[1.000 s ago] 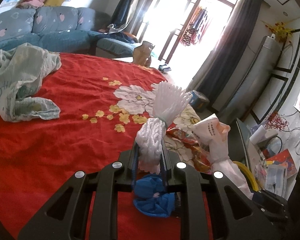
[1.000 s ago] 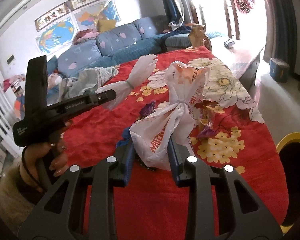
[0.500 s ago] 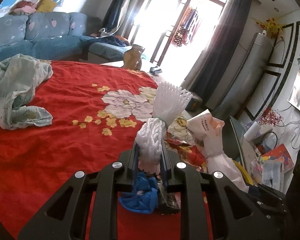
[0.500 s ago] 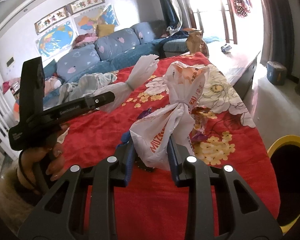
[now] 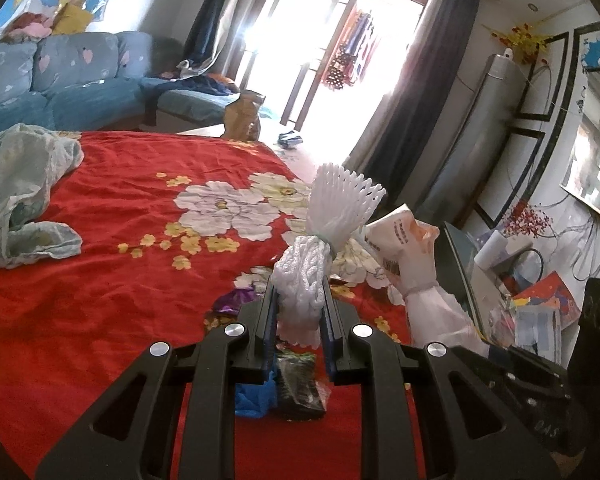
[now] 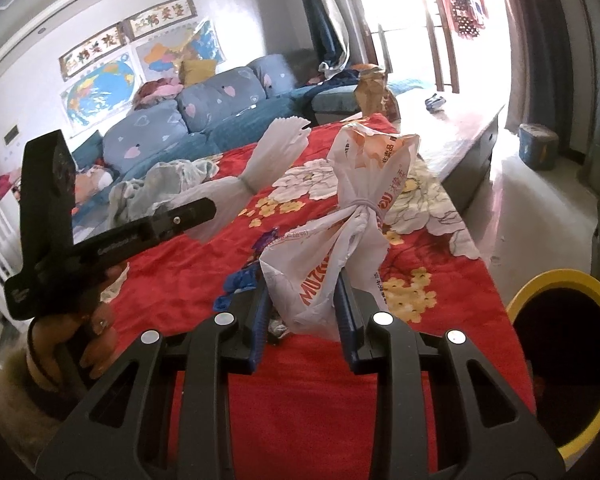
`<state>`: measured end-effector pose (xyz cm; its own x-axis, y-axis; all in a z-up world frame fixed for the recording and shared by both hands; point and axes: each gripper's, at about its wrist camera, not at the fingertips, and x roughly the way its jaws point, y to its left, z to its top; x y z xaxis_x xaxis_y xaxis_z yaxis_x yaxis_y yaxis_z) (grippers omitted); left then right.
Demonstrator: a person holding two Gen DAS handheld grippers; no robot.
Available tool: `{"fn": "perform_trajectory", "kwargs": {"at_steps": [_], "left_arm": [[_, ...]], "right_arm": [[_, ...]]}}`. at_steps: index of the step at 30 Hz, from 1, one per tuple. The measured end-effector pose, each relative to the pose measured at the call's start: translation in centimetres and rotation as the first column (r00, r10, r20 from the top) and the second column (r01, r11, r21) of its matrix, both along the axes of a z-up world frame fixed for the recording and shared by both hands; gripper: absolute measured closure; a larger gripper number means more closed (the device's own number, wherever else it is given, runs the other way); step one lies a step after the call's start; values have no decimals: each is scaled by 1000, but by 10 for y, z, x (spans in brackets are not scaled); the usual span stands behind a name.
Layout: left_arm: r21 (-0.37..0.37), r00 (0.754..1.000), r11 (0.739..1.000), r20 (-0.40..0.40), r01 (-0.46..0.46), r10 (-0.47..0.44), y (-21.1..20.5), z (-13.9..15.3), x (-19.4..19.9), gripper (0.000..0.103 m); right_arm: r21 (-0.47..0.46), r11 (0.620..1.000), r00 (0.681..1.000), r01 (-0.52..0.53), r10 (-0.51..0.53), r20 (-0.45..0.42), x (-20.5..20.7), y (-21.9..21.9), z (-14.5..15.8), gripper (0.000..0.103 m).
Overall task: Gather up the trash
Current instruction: 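Carry the mesh sleeve and white bag over the yellow-rimmed bin with both tools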
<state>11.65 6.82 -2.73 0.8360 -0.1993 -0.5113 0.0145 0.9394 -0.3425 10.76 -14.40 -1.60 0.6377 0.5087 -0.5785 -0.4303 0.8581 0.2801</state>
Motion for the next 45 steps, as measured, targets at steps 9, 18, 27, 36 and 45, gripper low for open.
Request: {"fn": "perform_trajectory", "kwargs": {"at_steps": [9,18,27,36,45], "left_arm": [[12,999,999,8,38,-38,-15,2,-1,85],[25,997,997,6,74,-74,-30,2,-1,85],[51,992,991,2,123,-123,-52,1,-1,85],[68,987,984,-4,162,-162,-70,0,0,85],[80,980,977,-6,197,-197,-84,-1,0,85]], "right_arm": [[2,999,999,50,-50,9,0,-22,4,80],[3,994,994,105,-105,8,1,-41,5,80],[12,988,988,155,-155,-3,3,-55,6,80],[14,979,979,204,-203,-7,3,-64,4,80],[15,968,968,251,-251,-14,4,-81,1,80]]}}
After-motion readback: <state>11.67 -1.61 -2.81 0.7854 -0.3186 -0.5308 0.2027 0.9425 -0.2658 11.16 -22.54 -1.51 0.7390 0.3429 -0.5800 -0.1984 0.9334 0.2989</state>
